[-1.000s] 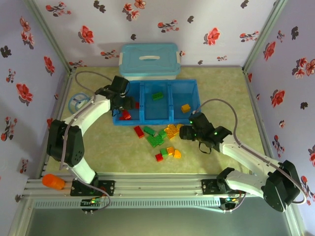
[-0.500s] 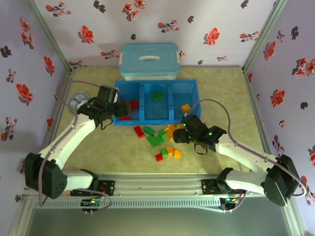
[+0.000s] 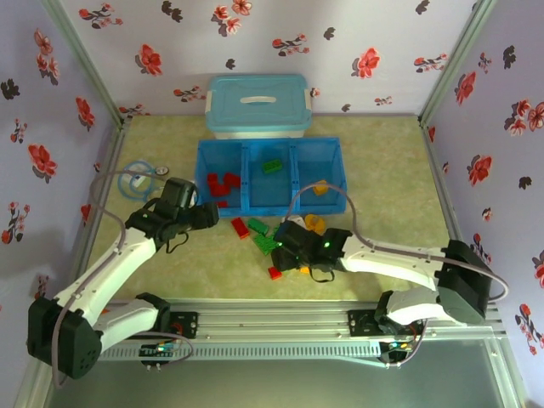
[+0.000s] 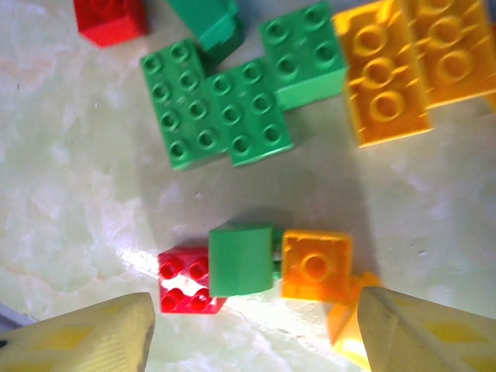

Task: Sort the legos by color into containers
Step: Pick up the lego from the bottom-center of the table.

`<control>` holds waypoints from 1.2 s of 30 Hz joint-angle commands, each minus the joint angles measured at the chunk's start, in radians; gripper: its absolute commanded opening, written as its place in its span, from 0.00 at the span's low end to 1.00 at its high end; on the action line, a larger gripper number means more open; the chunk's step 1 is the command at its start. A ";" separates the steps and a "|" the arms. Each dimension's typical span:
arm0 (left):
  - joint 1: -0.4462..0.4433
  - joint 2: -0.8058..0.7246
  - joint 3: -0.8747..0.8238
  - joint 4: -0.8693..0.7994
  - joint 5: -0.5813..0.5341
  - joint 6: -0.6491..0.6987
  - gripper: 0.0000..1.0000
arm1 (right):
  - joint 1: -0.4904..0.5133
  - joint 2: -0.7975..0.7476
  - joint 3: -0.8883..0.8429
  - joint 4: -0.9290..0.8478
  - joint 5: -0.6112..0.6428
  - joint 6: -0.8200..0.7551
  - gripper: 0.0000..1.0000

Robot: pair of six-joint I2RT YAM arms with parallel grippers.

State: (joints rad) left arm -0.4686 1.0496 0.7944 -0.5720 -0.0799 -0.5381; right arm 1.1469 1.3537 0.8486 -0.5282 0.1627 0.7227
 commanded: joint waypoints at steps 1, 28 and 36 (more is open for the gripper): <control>-0.006 -0.026 -0.037 0.014 0.007 -0.033 0.72 | 0.064 0.065 0.034 -0.019 0.031 0.097 0.70; -0.005 -0.057 -0.093 0.027 0.008 -0.042 0.71 | 0.148 0.383 0.149 0.026 0.034 0.236 0.59; -0.007 -0.063 -0.098 0.025 -0.002 -0.040 0.70 | 0.175 0.398 0.181 -0.036 0.076 0.239 0.45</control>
State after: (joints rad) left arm -0.4694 1.0073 0.7166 -0.5529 -0.0769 -0.5709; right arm 1.3029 1.7378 1.0000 -0.5293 0.2012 0.9474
